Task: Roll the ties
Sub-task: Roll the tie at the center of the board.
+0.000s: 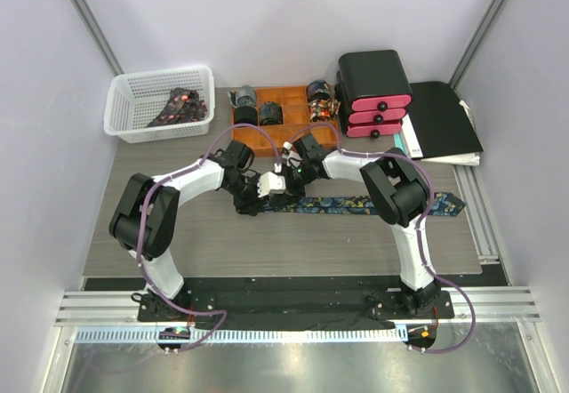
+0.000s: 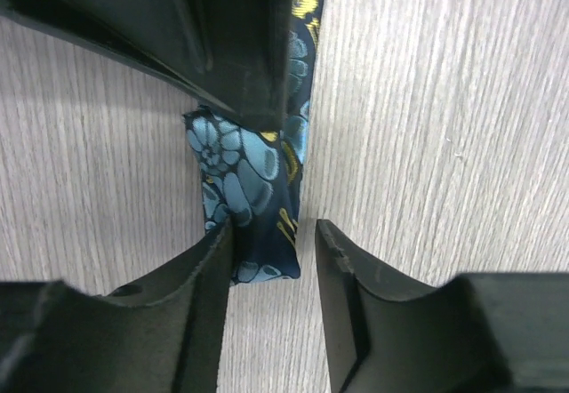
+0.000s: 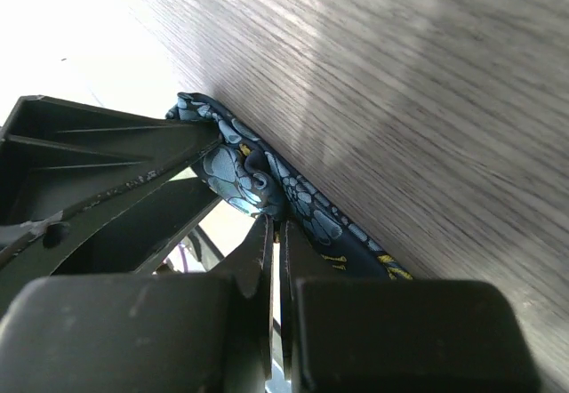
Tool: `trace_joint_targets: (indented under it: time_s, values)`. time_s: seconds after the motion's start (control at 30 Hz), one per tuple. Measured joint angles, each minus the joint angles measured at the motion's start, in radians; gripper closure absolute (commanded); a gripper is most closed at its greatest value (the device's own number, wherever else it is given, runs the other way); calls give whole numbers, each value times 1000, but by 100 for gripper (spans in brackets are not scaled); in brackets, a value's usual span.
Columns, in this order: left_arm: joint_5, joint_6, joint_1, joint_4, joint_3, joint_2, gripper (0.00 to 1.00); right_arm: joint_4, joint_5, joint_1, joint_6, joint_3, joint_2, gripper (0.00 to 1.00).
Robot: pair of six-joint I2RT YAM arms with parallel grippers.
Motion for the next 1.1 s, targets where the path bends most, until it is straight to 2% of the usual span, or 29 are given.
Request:
trace_joint_targets:
  time_s: [0.5,0.57,0.63,0.73,0.83,0.97,1.1]
  values:
    - [9,2,17,34,-32,-24,45,-17,6,0,-17,9,10,99]
    - [5,8,13,34,-32,-24,42,-17,0,0,-17,8,10,99]
    - [1,15,7,34,-32,-24,30,-17,-5,0,-17,8,10,99]
    - [-21,32,2,33,-27,-18,28,-17,-16,0,-17,5,11,99]
    - [-36,47,0,30,-8,1,29,-16,-31,0,-16,-2,11,98]
    - [-46,61,-8,15,24,26,38,-9,-45,0,-12,-7,11,99]
    - [-53,82,-14,-18,57,48,39,-4,-53,0,-5,-9,11,99]
